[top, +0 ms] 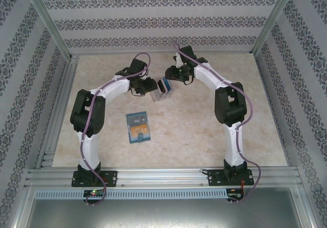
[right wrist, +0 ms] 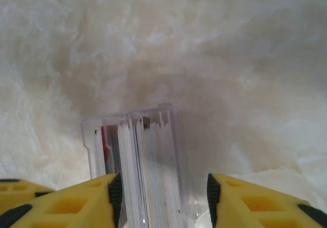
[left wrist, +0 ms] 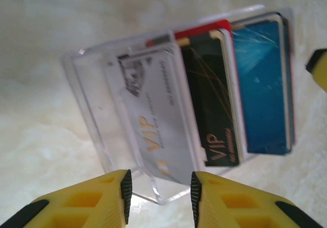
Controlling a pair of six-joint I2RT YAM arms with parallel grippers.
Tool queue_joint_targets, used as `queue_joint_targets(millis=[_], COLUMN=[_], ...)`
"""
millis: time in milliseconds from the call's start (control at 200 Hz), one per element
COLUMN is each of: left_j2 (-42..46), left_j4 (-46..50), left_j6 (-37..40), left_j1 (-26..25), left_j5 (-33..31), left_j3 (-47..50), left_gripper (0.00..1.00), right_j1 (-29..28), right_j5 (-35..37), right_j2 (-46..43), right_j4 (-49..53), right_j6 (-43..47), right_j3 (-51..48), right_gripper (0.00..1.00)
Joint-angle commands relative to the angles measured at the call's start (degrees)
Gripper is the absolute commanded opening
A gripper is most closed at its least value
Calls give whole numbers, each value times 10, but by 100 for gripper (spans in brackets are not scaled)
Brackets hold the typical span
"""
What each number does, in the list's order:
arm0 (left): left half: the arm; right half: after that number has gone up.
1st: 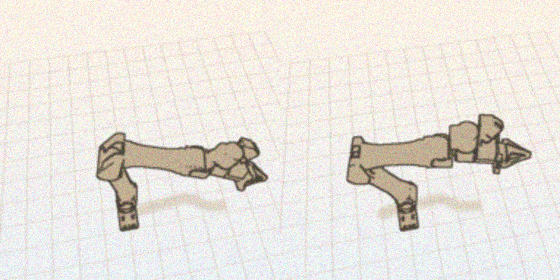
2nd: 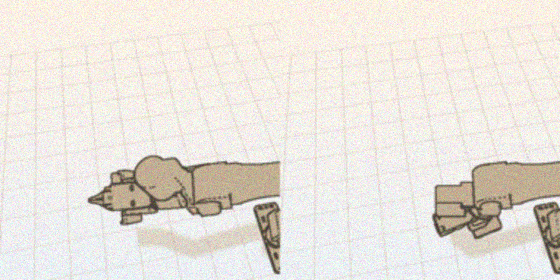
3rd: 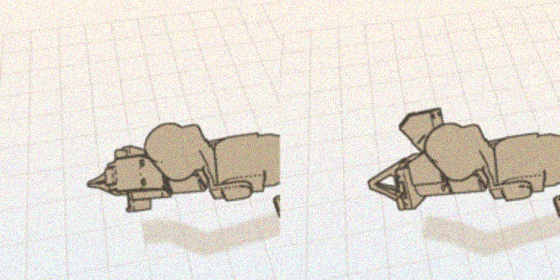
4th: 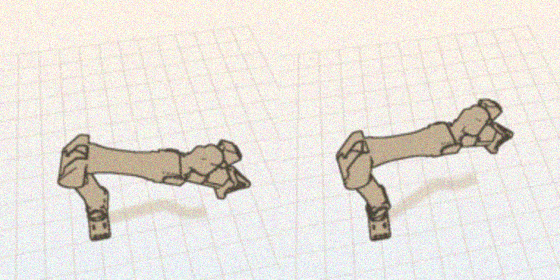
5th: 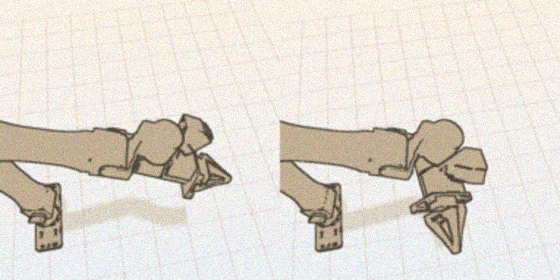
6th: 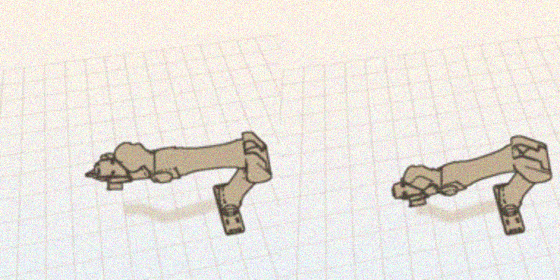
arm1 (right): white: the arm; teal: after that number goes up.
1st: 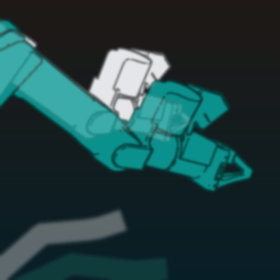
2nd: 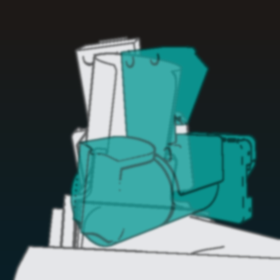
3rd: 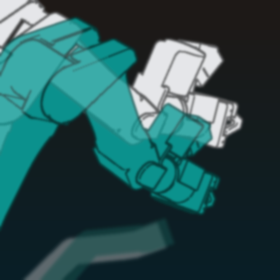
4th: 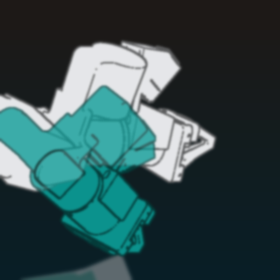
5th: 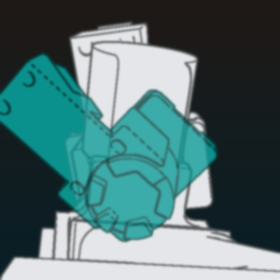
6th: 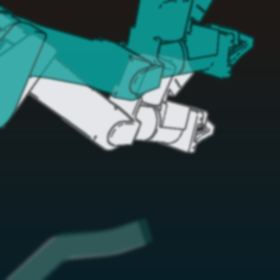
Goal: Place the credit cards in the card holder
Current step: Pick up the credit card from the storage box.
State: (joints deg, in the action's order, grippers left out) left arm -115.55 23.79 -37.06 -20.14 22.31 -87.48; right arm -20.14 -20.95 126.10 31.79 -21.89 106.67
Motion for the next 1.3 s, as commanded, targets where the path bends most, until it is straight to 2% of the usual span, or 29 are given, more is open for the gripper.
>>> queue_joint_targets(millis=[0,420,789,974,1154,1294], left_j2=[-12,-65,-76,-76,-67,-71], left_j4=[11,7,3,-6,-23,-22], left_j6=[21,13,5,-4,-13,-13], left_j1=[19,33,33,33,33,33], left_j5=[-13,6,9,23,33,41], left_j3=[-26,-56,-62,-59,-40,-43], left_gripper=[39,42,43,43,43,43], right_j1=[-10,-11,-13,-13,-4,7], right_j5=[-19,-34,-59,-39,-11,-12], right_j2=[17,52,74,75,36,43], right_j4=[14,38,49,67,46,72], right_j6=[2,-1,-5,7,4,9], right_j3=[31,77,102,109,70,112], right_gripper=[50,50,50,51,51,51])
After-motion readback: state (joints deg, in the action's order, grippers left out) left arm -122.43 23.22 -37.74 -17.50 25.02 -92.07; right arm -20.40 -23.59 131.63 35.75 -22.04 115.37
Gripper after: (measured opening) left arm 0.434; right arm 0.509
